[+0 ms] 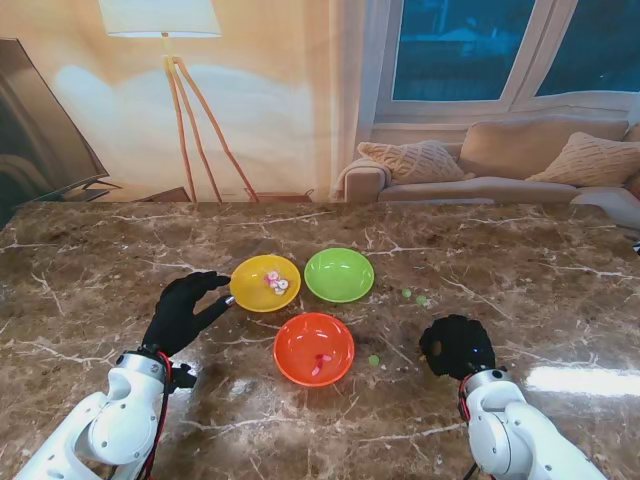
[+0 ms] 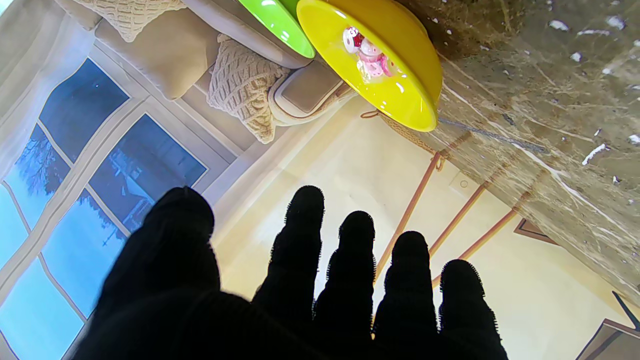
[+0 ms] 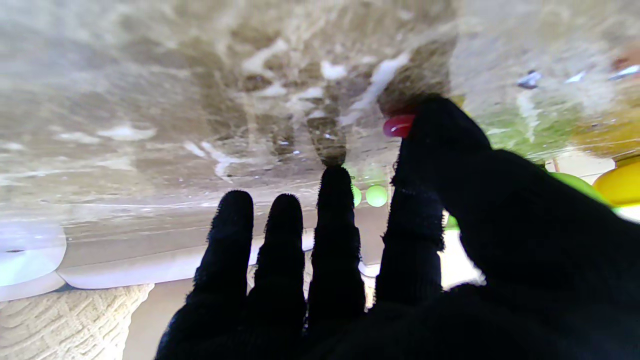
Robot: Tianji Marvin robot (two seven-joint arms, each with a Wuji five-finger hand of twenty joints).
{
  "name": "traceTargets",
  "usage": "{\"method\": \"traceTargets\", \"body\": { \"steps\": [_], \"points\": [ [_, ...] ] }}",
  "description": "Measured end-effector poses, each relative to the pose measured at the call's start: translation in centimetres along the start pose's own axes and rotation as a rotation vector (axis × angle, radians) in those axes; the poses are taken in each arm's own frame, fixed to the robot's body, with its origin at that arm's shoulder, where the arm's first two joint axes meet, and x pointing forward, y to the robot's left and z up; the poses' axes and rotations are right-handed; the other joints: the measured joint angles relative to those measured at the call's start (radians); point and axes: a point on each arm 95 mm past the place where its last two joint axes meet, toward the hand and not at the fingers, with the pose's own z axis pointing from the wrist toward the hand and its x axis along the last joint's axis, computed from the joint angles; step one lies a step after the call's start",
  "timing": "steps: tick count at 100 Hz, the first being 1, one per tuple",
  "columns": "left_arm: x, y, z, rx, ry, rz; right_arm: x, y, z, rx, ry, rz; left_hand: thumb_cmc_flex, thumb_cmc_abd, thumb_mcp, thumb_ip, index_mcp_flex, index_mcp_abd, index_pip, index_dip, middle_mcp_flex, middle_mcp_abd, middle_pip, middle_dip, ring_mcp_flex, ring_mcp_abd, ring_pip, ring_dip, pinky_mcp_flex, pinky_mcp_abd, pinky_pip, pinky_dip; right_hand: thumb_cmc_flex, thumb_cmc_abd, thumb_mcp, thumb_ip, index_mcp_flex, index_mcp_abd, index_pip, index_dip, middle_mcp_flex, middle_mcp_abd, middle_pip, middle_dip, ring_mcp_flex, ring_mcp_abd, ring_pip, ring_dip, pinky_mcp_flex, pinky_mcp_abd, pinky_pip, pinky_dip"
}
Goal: Portion candies into small dishes
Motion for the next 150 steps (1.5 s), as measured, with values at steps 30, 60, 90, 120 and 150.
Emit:
{"method": "traceTargets", "body": {
  "steps": [30,60,90,120,150],
  "points": [
    [0.0,0.0,0.0,0.001,-0.001,0.000,0.5,0.6,-0.3,-0.022,0.024,0.002,0.000,0.000,0.000,0.000,0.000,0.000,0.000,0.000,0.000,0.000,0.000,0.008,0.000,0.000,0.000,0.001,0.000,0.000,-0.002,0.001,0.019,0.000,0.000,0.000,0.000,0.004,-0.001,-0.001,0.012,0.001,0.018,0.011,0.000,0.000,0.000,0.000,0.000,0.000,0.000,0.012],
    [-0.1,0.0,0.0,0.001,-0.001,0.000,1.4,1.8,-0.5,-0.056,0.064,0.009,0.000,0.000,0.000,0.000,0.000,0.000,0.000,0.000,0.000,0.000,0.000,0.009,0.000,0.000,0.000,0.001,0.000,0.000,-0.006,0.011,0.019,0.000,0.000,0.000,0.000,0.004,-0.001,-0.001,0.022,0.001,0.023,0.011,0.000,0.000,0.000,0.000,0.000,0.000,0.000,0.013],
    [-0.1,-0.1,0.0,0.002,-0.001,0.003,4.8,4.5,-0.5,-0.131,0.170,0.036,0.000,0.000,0.000,0.000,0.000,0.000,0.000,0.000,0.000,0.000,0.000,0.009,0.000,0.000,0.000,0.001,0.000,0.000,-0.018,0.011,0.020,0.000,0.000,0.000,0.000,0.004,-0.001,-0.001,0.024,0.001,0.019,0.011,0.000,0.000,0.000,0.000,0.002,0.000,0.000,0.013],
    [-0.2,-0.2,-0.2,0.005,-0.005,0.003,10.3,6.2,0.2,-0.175,0.321,0.094,0.000,0.011,-0.001,0.000,0.000,0.000,0.000,0.000,0.000,0.001,0.000,0.009,0.000,0.000,0.000,0.001,0.000,0.000,-0.021,0.012,0.020,0.000,0.000,0.000,0.001,0.004,-0.003,-0.001,0.036,0.001,0.001,0.011,0.000,0.000,0.001,0.000,0.011,0.000,-0.001,0.025],
    [-0.2,-0.2,-0.2,0.006,-0.007,0.003,13.8,5.8,2.0,-0.143,0.388,0.152,0.000,0.011,-0.001,0.000,0.000,0.000,0.000,0.000,0.000,0.001,0.000,0.009,0.000,0.000,0.000,0.001,0.000,0.000,-0.027,0.012,0.020,0.000,0.000,0.000,0.013,0.004,-0.023,-0.001,0.036,0.001,-0.011,0.011,0.000,0.000,0.000,0.000,0.011,0.000,-0.012,0.025]
  ]
}}
